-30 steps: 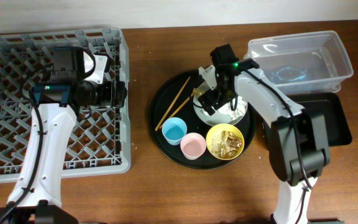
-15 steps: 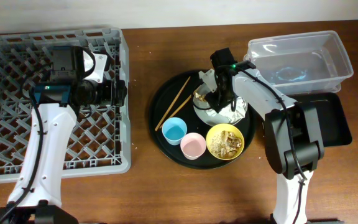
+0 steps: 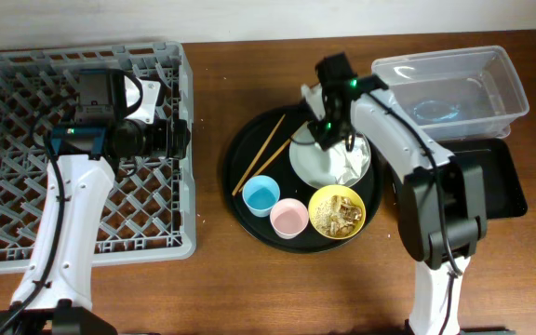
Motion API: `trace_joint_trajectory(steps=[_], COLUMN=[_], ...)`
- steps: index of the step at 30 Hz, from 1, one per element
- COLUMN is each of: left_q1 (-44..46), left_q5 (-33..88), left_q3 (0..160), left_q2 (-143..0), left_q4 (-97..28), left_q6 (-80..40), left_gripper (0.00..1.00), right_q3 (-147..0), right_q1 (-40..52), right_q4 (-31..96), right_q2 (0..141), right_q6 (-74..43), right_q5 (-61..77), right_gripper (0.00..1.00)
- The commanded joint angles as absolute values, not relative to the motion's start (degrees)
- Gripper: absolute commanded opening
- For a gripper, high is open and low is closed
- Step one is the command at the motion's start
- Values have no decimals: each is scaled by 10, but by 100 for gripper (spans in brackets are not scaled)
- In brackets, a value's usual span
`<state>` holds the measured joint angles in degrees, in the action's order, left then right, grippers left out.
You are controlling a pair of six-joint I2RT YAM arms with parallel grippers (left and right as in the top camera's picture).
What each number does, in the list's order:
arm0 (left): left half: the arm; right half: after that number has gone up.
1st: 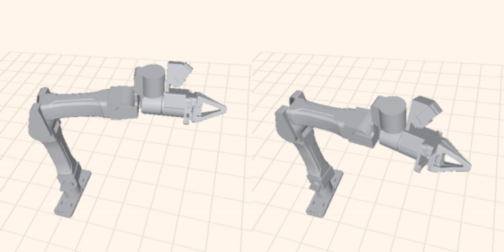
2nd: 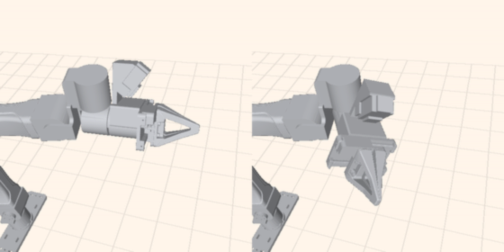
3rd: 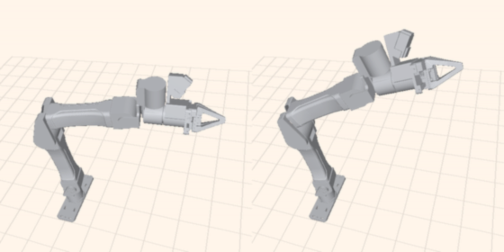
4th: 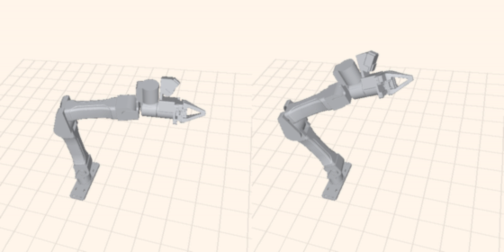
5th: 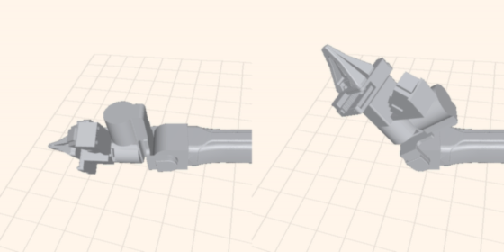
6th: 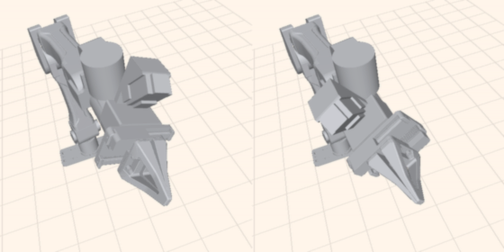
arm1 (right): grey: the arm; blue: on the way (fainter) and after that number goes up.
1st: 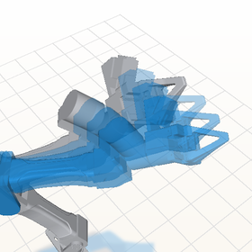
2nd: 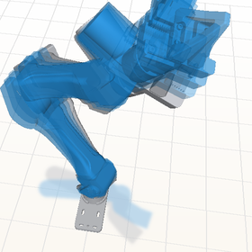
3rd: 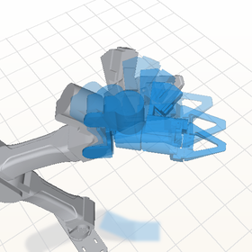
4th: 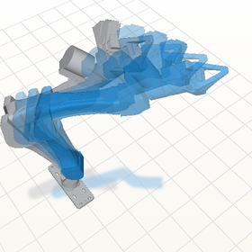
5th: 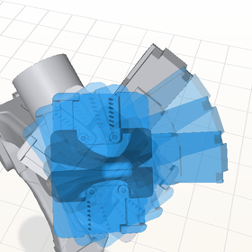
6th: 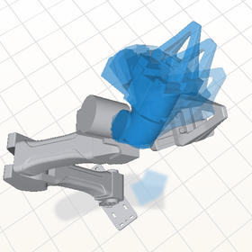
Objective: Sort waste into correct bins and load items into the dishwasher rack
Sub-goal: 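Carry the gold wrapper to the clear bin and release it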
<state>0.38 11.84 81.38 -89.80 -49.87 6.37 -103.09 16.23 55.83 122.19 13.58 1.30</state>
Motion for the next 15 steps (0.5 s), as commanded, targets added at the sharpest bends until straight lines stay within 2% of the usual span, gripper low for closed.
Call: trace_joint_trajectory(steps=[1,5,9,15], left_q1=[7,7,7,7], left_q5=[127,127,127,127], left_q3=[823,823,823,823], left_q2=[-888,-888,-888,-888], left_q4=[-498,-498,-498,-498], left_q6=[61,61,61,61], left_gripper=[99,99,99,99], right_q3=[-1138,-1170,-1169,-1169], right_q1=[144,88,-14,-70], right_q4=[584,580,560,515], right_q2=[1143,1101,1107,1144], right_q6=[79,43,23,14], right_q5=[-8,-21,-22,-12], right_gripper=[4,4,4,4])
